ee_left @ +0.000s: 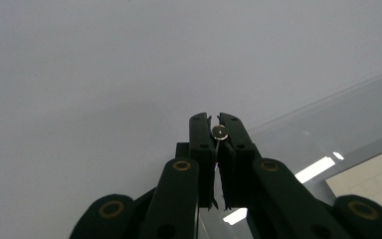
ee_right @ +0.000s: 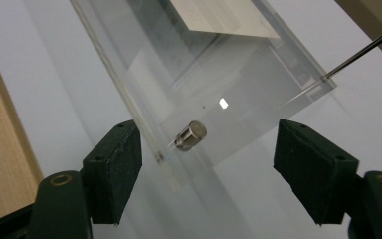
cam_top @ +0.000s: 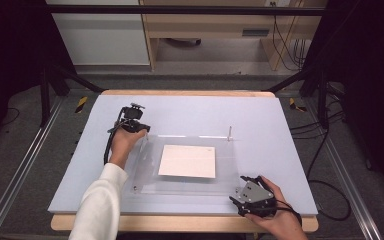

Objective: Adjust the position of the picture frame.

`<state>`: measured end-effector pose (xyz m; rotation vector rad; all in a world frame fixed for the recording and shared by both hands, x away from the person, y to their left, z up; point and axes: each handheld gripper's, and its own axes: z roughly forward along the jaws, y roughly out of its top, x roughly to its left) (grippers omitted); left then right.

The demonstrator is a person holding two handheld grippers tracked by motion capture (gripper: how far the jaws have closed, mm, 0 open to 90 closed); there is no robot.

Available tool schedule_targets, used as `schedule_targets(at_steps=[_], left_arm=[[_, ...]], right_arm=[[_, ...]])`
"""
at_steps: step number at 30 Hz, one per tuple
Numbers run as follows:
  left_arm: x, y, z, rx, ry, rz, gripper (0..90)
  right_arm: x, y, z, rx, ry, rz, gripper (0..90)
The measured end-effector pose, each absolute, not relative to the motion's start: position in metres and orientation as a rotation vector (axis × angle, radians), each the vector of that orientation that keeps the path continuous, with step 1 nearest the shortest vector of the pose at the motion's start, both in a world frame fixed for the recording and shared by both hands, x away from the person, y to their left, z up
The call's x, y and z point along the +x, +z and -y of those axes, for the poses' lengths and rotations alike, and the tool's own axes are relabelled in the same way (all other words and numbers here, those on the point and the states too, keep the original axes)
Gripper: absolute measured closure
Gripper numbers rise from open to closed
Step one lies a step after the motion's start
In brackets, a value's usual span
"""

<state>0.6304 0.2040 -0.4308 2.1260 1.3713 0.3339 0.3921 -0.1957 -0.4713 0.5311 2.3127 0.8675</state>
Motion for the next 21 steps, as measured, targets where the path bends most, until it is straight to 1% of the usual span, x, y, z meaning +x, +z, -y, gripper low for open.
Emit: schedule_targets(at_steps=[7,10,18,21], left_arm=[[0.6305,-0.4318,-0.2048,2.128,0.331,-1.361,84.5],[0.6306,-0.4321,-0.2046,2.129,0.333,-1.358,84.4],[0.6302,-0.4327,-0.2039,2.135,0.349,-1.347,84.3],[0.6284,-0.4335,-0.2045,2.127,0.355,-1.338,84.1]], right_arm=[[0.3950,-0.4734,0.1912,0.450,0.875,-2.294,35.5],[0.3945,-0.4739,0.1907,0.432,0.878,-2.286,36.4],[0.3914,-0.4720,0.1903,0.390,0.904,-2.261,43.8],[0.3905,-0.4704,0.1902,0.385,0.908,-2.250,45.1]])
